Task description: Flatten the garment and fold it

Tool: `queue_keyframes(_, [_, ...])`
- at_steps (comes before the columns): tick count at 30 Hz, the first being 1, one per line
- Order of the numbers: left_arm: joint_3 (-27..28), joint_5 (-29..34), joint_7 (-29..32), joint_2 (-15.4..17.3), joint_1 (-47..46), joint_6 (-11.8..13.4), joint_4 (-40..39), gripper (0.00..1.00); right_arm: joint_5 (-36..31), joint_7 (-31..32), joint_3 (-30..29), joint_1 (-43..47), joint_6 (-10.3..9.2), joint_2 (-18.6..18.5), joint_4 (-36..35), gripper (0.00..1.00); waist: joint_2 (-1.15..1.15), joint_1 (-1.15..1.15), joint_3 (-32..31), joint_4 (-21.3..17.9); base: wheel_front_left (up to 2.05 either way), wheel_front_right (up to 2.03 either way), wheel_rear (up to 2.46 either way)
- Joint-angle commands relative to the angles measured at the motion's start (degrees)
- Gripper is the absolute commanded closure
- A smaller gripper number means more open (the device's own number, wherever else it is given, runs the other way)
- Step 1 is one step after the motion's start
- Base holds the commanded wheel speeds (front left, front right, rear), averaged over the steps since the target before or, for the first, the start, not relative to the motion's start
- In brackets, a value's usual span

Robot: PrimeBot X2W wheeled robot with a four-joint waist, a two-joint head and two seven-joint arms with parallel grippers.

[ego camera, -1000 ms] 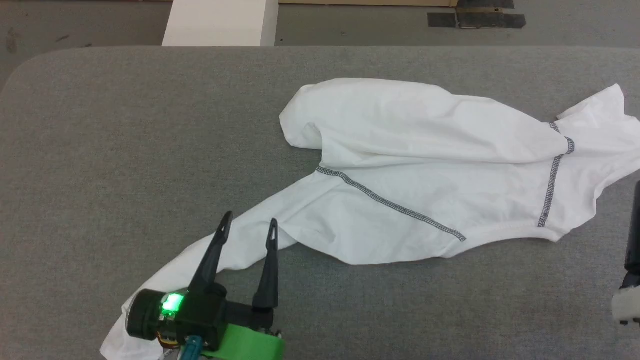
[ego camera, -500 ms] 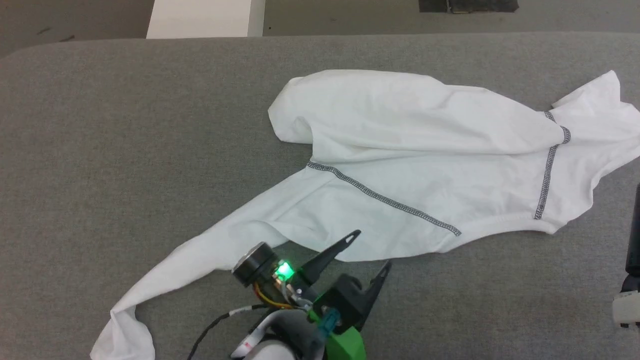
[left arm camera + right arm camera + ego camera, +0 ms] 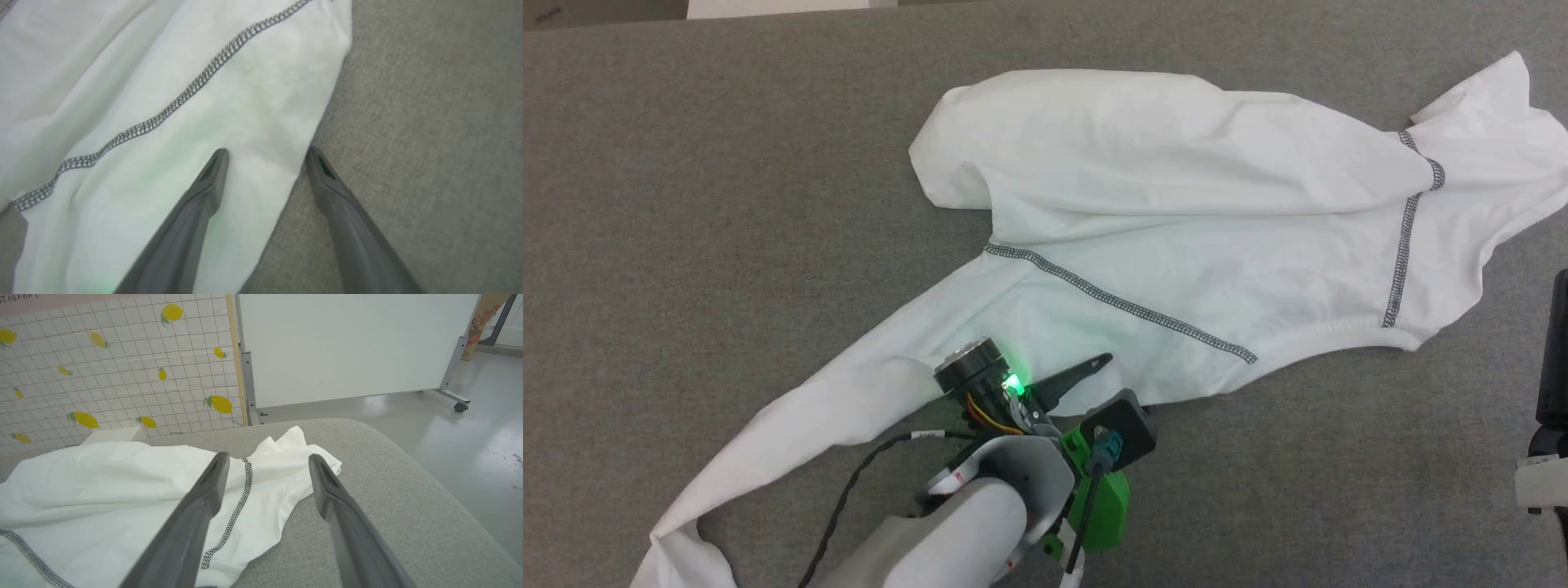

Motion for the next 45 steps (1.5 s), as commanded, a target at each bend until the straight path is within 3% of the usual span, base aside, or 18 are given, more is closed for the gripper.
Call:
queue_keyframes(1, [-0.1,-0.1,0.2,0.3,-0.8,0.3,1.9,0.0,0.4,-0.4,0.1,-1.1,-0.09,0.0,0.0,0.0,0.0,0.0,0.7,-0.6,0.0,0.0,0.0])
queue_keyframes(2, [-0.1,0.0,0.1,0.2,-1.0,0.5,2.5,0.15,0.4,-0.5,0.1,-1.2,-0.09,0.0,0.1,0.0,0.0,0.0,0.8,-0.6,0.0,0.0,0.0])
queue_keyframes(3, [0.0,-0.1,-0.4,0.0,-1.2,0.8,3.1,1.0,0.5,-0.5,0.1,-1.2,-0.09,0.0,0.2,0.0,0.0,0.0,0.9,-0.6,0.0,0.0,0.0])
queue_keyframes(8, [2.5,-3.1,-4.4,-1.6,-1.0,3.1,4.2,1.0,0.6,-0.5,0.2,-1.5,-0.09,0.0,0.6,0.0,0.0,0.0,0.0,0.0,0.0,0.0,0.0])
queue_keyframes(13, [7.5,-8.0,-8.2,-1.5,3.3,7.0,-0.4,1.0,0.5,-0.3,0.2,-1.1,-0.09,0.0,0.9,0.0,0.0,0.0,-2.5,1.3,0.0,0.0,0.0])
queue_keyframes(20, [15.1,-12.7,-10.3,3.2,15.6,14.6,-12.4,1.0,-0.2,1.6,1.6,1.1,-0.09,0.0,0.9,0.0,0.0,0.0,-5.7,4.1,0.0,0.0,0.0])
queue_keyframes(25, [20.0,-13.9,-10.5,7.1,23.7,19.5,-19.8,1.0,-3.7,7.6,5.4,3.7,-0.09,-0.8,0.2,0.0,0.0,0.0,-6.4,6.3,0.0,0.0,0.0])
queue_keyframes(30, [19.5,-14.6,-9.9,7.6,25.2,19.2,-23.1,1.0,-4.5,14.8,12.2,4.5,-0.09,-8.9,0.6,0.0,0.0,0.0,-5.8,7.8,0.0,0.0,0.0])
queue_keyframes(35, [17.6,-14.6,-9.7,6.0,22.6,17.9,-23.5,1.0,-2.7,21.1,20.4,2.7,-0.09,-21.2,1.4,0.0,0.0,0.0,-3.8,9.0,0.0,0.0,0.0])
queue_keyframes(39, [16.6,-14.4,-10.0,5.1,20.5,17.4,-22.8,1.0,-0.7,24.5,25.6,0.2,-0.09,-28.6,2.6,0.0,0.0,0.0,-2.1,9.9,0.0,0.0,0.0])
queue_keyframes(45, [16.0,-14.2,-10.5,4.3,18.7,17.3,-21.9,1.0,1.5,26.1,31.4,-2.7,-0.09,-34.9,5.3,0.0,0.0,0.0,0.2,11.5,0.0,0.0,0.0])
